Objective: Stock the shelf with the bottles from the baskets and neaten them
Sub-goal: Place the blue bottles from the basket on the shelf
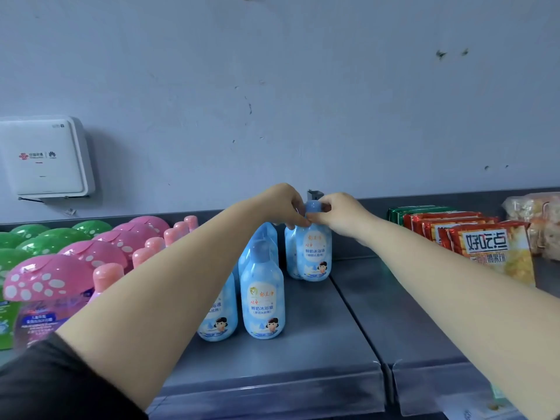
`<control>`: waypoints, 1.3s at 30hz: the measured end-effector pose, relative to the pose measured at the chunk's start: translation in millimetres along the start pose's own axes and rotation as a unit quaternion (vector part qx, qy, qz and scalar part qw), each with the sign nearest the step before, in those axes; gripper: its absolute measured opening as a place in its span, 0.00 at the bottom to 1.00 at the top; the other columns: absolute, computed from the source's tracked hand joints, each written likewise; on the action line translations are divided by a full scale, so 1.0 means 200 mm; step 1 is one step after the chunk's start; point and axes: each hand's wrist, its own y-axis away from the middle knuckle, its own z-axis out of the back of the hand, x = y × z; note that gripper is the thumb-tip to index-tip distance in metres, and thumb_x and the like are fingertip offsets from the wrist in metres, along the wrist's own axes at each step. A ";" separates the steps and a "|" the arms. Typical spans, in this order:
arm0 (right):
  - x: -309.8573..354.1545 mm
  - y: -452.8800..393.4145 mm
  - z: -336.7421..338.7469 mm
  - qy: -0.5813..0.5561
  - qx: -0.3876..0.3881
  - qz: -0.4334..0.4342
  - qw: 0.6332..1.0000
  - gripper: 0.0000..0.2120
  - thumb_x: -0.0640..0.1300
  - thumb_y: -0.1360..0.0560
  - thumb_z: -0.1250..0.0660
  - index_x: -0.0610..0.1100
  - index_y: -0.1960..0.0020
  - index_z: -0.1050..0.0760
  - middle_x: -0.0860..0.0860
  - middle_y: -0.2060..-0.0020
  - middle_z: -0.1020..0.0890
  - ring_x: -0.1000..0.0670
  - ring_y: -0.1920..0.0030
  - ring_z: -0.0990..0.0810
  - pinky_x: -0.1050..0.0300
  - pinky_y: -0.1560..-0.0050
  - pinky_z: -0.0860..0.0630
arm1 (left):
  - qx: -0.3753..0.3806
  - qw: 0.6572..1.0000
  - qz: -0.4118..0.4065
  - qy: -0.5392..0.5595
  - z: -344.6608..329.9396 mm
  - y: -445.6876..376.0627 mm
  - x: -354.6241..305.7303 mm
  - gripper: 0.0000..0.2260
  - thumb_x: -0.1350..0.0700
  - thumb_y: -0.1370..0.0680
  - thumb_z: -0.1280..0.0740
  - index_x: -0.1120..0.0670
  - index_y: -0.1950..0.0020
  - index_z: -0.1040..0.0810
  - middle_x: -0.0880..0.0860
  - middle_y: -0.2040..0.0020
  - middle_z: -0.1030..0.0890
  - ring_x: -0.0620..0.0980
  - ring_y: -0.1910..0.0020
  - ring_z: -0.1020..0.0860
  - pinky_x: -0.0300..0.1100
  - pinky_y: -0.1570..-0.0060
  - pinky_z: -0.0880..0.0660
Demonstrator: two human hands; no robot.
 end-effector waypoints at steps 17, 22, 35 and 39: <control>-0.19 -0.11 -0.15 0.005 0.012 -0.009 1.000 0.16 0.48 0.28 0.29 0.35 0.50 0.23 0.45 0.56 0.20 0.49 0.57 0.25 0.56 0.58 0.30 | 0.068 0.995 0.068 -0.001 -0.13 -0.14 0.09 0.10 0.58 0.27 0.28 0.62 0.50 0.20 0.57 0.58 0.17 0.56 0.50 0.18 0.45 0.48 0.21; -0.19 -0.10 -0.13 0.019 0.010 -0.004 1.000 0.17 0.49 0.27 0.30 0.37 0.45 0.23 0.44 0.47 0.20 0.47 0.49 0.22 0.52 0.50 0.26 | 0.075 0.995 0.067 -0.024 -0.10 -0.11 0.07 0.07 0.58 0.26 0.29 0.59 0.51 0.22 0.55 0.60 0.18 0.53 0.56 0.19 0.40 0.54 0.22; -0.17 0.40 0.36 0.465 -0.122 0.111 0.870 0.11 0.52 0.22 0.41 0.44 0.49 0.28 0.50 0.51 0.24 0.46 0.46 0.26 0.55 0.58 0.33 | -0.184 0.957 -0.157 -0.161 -0.19 0.23 -0.37 0.04 0.52 0.24 0.38 0.51 0.55 0.26 0.46 0.60 0.24 0.51 0.57 0.25 0.41 0.61 0.30; -0.22 0.67 0.49 0.531 -0.107 0.069 0.838 0.09 0.50 0.22 0.42 0.45 0.49 0.29 0.49 0.49 0.24 0.46 0.45 0.26 0.54 0.58 0.35 | -0.178 0.934 -0.230 -0.208 -0.39 0.26 -0.53 0.06 0.53 0.24 0.40 0.53 0.57 0.27 0.50 0.55 0.21 0.55 0.55 0.23 0.41 0.62 0.32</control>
